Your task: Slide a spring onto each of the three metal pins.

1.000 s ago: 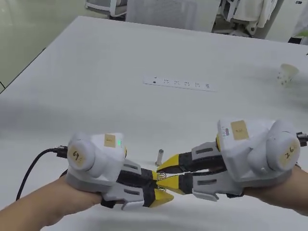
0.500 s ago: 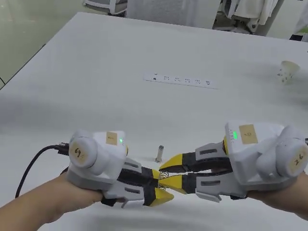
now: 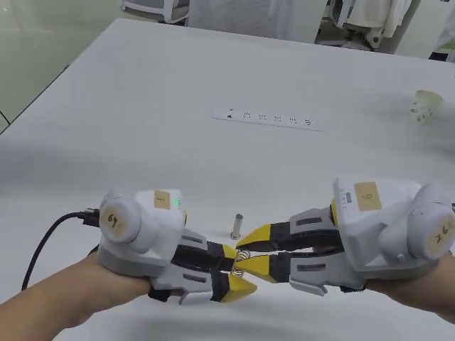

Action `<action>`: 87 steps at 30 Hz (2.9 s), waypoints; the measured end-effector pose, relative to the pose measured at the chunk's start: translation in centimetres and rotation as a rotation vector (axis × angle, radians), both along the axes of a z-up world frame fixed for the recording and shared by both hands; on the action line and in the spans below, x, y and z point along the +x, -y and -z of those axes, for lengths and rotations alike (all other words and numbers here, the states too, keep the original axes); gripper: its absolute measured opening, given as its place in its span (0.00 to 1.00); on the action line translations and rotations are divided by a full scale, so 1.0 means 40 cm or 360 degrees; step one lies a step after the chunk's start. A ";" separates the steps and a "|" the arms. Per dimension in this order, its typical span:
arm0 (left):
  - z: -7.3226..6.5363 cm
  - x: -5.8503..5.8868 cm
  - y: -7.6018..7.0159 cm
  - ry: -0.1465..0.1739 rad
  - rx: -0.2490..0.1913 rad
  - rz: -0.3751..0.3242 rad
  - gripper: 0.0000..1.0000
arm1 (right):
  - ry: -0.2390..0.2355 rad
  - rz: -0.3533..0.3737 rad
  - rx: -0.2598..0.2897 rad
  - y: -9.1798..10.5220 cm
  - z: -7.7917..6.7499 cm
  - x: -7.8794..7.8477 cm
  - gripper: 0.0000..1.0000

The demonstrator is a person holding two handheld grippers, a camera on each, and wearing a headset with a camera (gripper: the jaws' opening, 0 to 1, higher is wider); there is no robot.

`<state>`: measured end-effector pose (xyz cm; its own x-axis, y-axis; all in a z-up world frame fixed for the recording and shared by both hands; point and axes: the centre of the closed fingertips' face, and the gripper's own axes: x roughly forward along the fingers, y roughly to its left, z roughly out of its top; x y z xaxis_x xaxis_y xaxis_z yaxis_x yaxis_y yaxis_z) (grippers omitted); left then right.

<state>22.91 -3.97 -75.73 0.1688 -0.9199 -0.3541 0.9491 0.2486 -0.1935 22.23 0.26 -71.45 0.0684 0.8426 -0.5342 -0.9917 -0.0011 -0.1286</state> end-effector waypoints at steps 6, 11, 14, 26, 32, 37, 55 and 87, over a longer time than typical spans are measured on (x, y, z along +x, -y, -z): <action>-0.004 0.002 0.000 0.0006 -0.0007 -0.0020 0.13 | 0.0011 0.0003 -0.0011 0.001 0.000 0.002 0.07; -0.007 0.009 -0.007 0.0011 -0.0009 -0.0049 0.18 | 0.0010 0.0006 -0.0017 0.002 0.002 0.002 0.07; -0.006 0.013 -0.016 0.0008 -0.0006 -0.0071 0.20 | 0.0015 0.0007 -0.0026 0.002 0.005 0.002 0.07; -0.005 0.028 -0.054 0.0015 0.0004 -0.0162 0.31 | 0.0030 0.0015 -0.0041 0.003 0.009 0.008 0.07; -0.003 0.033 -0.082 0.0013 0.0014 -0.0210 0.37 | 0.0038 0.0020 -0.0053 0.005 0.012 0.011 0.07; -0.002 0.037 -0.117 0.0024 0.0020 -0.0285 0.47 | 0.0039 0.0029 -0.0059 0.005 0.015 0.012 0.07; 0.022 0.048 -0.273 0.0045 0.0127 -0.0514 0.71 | 0.0080 0.0100 -0.0061 0.016 0.018 0.042 0.07; 0.042 0.050 -0.392 -0.0020 0.0138 -0.0793 0.98 | 0.0114 0.0179 -0.0099 0.035 0.049 0.095 0.07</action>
<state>24.92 11.71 -77.43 0.5748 -0.6959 -0.4304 0.7089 0.6862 -0.1628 26.02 -1.13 -73.41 0.2005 0.7928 -0.5755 -0.9743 0.0995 -0.2023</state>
